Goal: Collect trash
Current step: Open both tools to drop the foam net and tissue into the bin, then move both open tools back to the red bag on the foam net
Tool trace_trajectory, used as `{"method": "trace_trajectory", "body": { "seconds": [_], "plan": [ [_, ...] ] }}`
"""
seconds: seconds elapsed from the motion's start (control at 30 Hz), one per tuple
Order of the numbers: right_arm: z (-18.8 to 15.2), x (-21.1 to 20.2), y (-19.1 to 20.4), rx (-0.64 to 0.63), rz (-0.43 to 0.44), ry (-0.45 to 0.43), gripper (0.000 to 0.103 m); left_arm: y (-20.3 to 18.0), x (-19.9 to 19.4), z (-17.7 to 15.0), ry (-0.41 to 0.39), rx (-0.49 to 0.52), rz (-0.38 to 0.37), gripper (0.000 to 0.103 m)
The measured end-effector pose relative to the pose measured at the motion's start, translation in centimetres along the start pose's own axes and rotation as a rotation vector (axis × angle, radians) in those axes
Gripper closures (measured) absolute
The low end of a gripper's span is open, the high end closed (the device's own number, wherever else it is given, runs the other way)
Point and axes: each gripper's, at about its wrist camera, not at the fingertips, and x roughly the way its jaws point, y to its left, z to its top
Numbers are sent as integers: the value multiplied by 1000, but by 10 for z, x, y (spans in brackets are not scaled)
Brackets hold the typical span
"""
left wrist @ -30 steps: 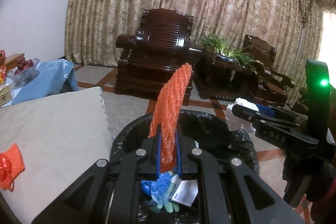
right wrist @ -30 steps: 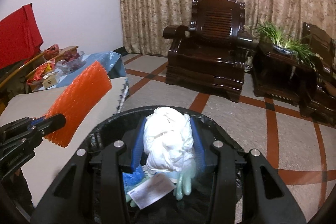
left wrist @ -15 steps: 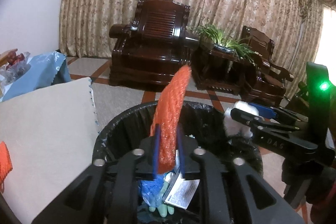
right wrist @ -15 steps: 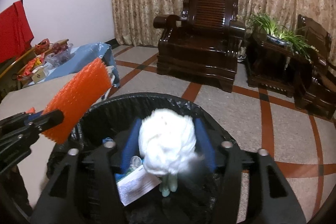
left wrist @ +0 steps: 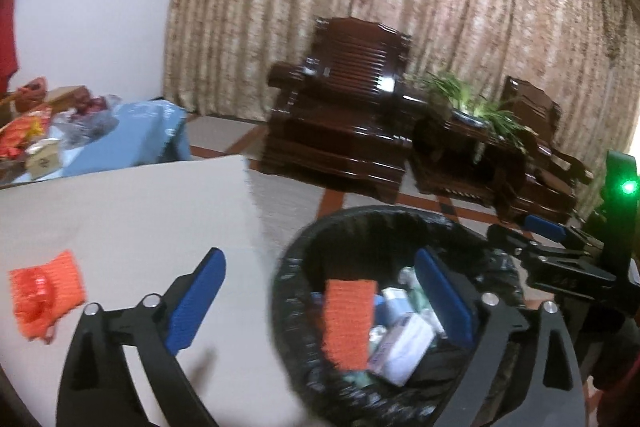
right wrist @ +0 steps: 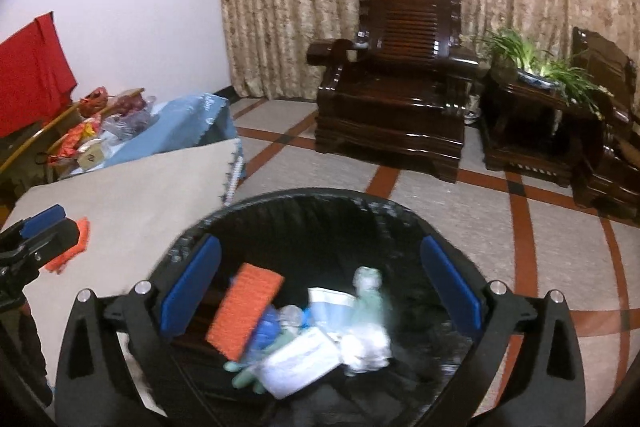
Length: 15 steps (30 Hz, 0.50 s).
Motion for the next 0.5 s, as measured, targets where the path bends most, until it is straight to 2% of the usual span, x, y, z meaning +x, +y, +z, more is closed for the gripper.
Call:
{"method": "trace_trajectory", "body": {
  "seconds": [0.5],
  "plan": [
    [15, 11, 125, -137, 179, 5, 5, 112, -69, -19, -36, -127, 233, 6]
  ]
}}
